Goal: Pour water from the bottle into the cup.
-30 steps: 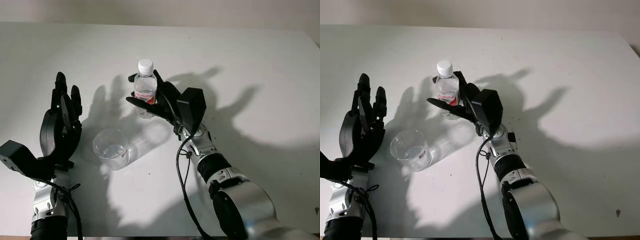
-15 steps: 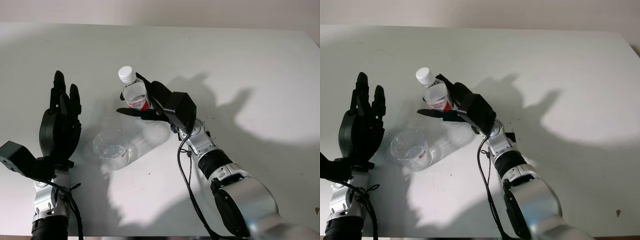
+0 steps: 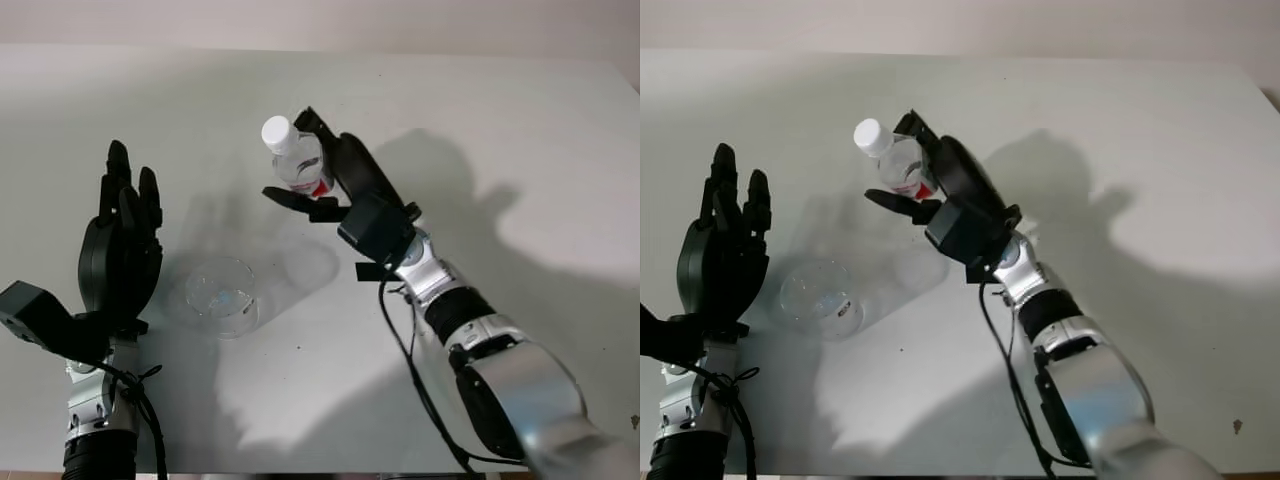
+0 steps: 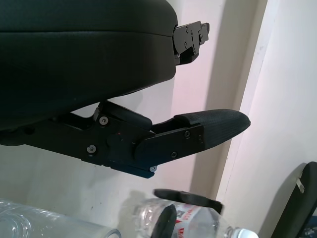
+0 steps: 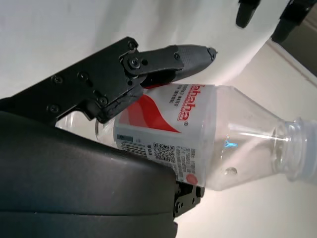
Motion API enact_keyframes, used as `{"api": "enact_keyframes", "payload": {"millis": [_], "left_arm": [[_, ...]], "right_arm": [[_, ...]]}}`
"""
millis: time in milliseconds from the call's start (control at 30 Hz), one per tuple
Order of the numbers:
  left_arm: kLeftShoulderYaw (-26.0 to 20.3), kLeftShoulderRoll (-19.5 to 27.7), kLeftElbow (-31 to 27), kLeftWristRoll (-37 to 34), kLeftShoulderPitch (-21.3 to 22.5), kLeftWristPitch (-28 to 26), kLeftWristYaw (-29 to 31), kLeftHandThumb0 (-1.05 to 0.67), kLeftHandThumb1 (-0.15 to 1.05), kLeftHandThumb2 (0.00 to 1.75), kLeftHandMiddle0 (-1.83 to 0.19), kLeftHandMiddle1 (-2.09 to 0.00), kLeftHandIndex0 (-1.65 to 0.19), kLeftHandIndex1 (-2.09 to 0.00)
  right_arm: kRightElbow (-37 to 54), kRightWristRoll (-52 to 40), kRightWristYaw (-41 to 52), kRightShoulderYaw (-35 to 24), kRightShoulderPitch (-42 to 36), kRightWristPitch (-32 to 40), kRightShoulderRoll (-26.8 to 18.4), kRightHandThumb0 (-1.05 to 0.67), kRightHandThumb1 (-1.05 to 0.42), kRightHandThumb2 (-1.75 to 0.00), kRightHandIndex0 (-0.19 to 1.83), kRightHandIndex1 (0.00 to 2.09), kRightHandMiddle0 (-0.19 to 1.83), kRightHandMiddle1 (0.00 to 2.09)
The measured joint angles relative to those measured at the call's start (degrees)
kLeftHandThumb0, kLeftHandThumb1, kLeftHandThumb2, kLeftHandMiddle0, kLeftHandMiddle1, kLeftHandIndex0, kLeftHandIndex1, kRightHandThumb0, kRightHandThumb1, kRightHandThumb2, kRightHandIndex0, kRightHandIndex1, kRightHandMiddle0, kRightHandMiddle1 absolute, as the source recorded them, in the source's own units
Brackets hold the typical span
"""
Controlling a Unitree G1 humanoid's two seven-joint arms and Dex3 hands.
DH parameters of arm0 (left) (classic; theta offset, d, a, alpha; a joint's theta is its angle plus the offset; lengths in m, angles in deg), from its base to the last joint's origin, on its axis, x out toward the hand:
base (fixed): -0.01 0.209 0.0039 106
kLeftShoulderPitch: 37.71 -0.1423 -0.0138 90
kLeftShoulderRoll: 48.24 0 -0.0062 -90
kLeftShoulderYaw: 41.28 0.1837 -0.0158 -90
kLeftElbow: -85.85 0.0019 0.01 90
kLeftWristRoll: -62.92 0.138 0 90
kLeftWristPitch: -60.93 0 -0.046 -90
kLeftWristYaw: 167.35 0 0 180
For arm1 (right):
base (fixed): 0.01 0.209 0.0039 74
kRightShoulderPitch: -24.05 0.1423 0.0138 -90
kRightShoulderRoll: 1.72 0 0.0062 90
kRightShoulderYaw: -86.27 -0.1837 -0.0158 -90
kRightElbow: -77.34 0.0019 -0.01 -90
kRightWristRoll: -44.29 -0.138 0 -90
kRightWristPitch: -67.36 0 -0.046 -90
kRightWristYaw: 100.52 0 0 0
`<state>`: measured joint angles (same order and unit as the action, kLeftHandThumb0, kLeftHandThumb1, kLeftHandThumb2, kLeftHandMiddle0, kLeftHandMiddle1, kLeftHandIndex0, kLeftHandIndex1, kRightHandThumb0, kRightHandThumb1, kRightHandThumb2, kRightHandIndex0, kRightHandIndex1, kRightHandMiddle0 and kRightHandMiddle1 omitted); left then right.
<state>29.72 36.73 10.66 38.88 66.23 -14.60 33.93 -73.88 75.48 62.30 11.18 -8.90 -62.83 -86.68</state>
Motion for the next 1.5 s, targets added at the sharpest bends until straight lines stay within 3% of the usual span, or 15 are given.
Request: {"api": "enact_keyframes", "payload": {"millis": [233, 467, 1000, 1100, 1167, 1200, 1333, 1500], "left_arm": [[0.0, -0.2, 0.0, -0.2, 0.1, 0.0, 0.0, -0.74, 1.05, 0.63, 0.19, 0.0, 0.19, 0.0], [0.0, -0.3, 0.0, 0.1, 0.1, 0.0, -0.4, -0.74, 1.05, 0.64, 0.19, 0.0, 0.19, 0.0], [0.3, -0.8, 0.9, 0.8, 1.3, 0.4, -1.3, -0.75, 1.05, 0.65, 0.19, 0.0, 0.19, 0.0], [0.3, -0.9, 1.4, 0.8, 1.7, 0.4, -1.4, -0.75, 1.05, 0.64, 0.19, 0.0, 0.19, 0.0], [0.3, -0.9, 1.6, 0.8, 1.9, 0.5, -1.4, -0.75, 1.05, 0.64, 0.19, 0.0, 0.19, 0.0], [0.3, -0.9, 1.7, 0.8, 2.0, 0.6, -1.4, -0.75, 1.05, 0.64, 0.19, 0.0, 0.19, 0.0], [0.4, -0.9, 2.0, 0.9, 2.3, 0.8, -1.4, -0.74, 1.05, 0.64, 0.19, 0.0, 0.19, 0.0], [0.4, -0.9, 2.0, 0.9, 2.3, 1.0, -1.4, -0.74, 1.05, 0.65, 0.19, 0.0, 0.19, 0.0]], "right_arm": [[1.3, 16.4, -18.9, 10.0, 3.5, -5.0, -4.6, -0.41, -1.05, -0.17, 1.32, 2.09, 1.07, 2.09], [2.7, 27.9, -30.2, 18.6, 6.7, -3.4, -7.0, -0.46, -1.05, -0.2, 1.21, 2.09, 0.99, 2.09], [5.7, 37.1, -45.5, 26.6, 8.8, 2.3, -8.2, -0.48, -1.05, -0.21, 1.24, 2.09, 0.99, 2.09], [7.8, 40.5, -49.6, 28.1, 9.0, 6.4, -8.8, -0.5, -1.04, -0.09, 1.22, 2.09, 0.81, 2.09], [9.1, 42.0, -51.2, 28.9, 9.4, 8.3, -9.2, -0.5, -1.0, -0.06, 1.23, 2.09, 0.72, 1.73], [9.6, 42.4, -51.5, 29.3, 9.7, 8.8, -9.3, -0.51, -0.99, -0.06, 1.24, 2.09, 0.73, 1.65], [10.9, 43.5, -52.9, 30.2, 11.0, 10.5, -9.3, -0.51, -0.97, -0.05, 1.26, 2.09, 0.79, 1.7], [11.0, 44.7, -54.4, 31.7, 12.2, 11.8, -9.2, -0.51, -0.94, -0.05, 1.2, 2.09, 0.62, 1.52]]}}
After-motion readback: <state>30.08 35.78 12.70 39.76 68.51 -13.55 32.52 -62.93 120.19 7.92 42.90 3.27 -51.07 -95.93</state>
